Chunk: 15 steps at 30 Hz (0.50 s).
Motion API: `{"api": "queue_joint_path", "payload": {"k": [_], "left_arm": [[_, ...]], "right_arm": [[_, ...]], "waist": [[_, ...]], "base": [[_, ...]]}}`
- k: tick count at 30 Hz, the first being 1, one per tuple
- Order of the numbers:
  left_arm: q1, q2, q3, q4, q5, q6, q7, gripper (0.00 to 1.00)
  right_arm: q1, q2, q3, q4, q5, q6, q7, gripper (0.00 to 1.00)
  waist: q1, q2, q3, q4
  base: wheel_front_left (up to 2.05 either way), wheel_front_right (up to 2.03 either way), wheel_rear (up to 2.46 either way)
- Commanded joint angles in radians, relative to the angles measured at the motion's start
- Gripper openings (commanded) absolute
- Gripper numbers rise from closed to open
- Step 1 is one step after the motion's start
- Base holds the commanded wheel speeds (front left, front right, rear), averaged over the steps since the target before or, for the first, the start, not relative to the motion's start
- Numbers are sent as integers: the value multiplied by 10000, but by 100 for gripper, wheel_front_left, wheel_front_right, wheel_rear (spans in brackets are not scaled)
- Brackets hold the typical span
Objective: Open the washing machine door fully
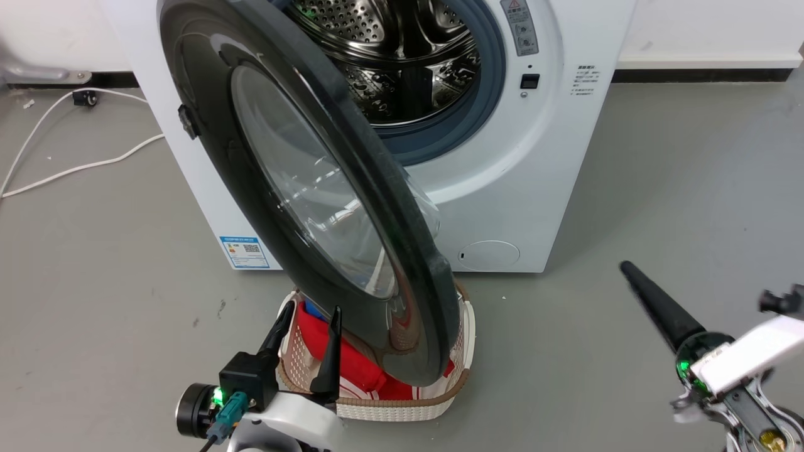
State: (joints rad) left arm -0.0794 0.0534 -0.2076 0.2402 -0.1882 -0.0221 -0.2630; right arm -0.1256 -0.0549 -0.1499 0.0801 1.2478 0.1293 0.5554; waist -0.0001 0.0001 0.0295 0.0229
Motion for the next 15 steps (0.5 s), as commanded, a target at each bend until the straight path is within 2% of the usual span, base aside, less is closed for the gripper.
{"api": "queue_joint_path", "payload": {"k": [1,3,9,12,13,15], "left_arm": [[128,38,67,9,-30,15,-26,100],[136,46,125,20,-22,14,-25,100],[224,116,296,55,15,43,-26,100],[272,192,400,72,29,54,-26,100],[304,221,448,55,41,62,-25,100],[330,256,482,41,63,77,-25,100]], "right_arm": [[422,-176,92,-422,-890,25,-656,100],[745,-250,213,-936,-1989,26,-1601,100],[1620,-1047,591,-1867,-5926,24,-4445,100],[1942,-1191,572,-2104,-7606,24,-5390,100],[2146,-1149,574,-2239,-8571,24,-5771,100],[2400,-1079,536,-2352,-9372,24,-6018,100]], "waist": [[1,-1,-24,-64],[1,-1,-43,-95],[1,-1,-173,-167],[1,-1,-264,-210],[1,-1,-305,-245],[1,-1,-353,-271]], "base": [[0,0,0],[0,0,0],[0,0,0],[0,0,0],[0,0,0],[0,0,0]]}}
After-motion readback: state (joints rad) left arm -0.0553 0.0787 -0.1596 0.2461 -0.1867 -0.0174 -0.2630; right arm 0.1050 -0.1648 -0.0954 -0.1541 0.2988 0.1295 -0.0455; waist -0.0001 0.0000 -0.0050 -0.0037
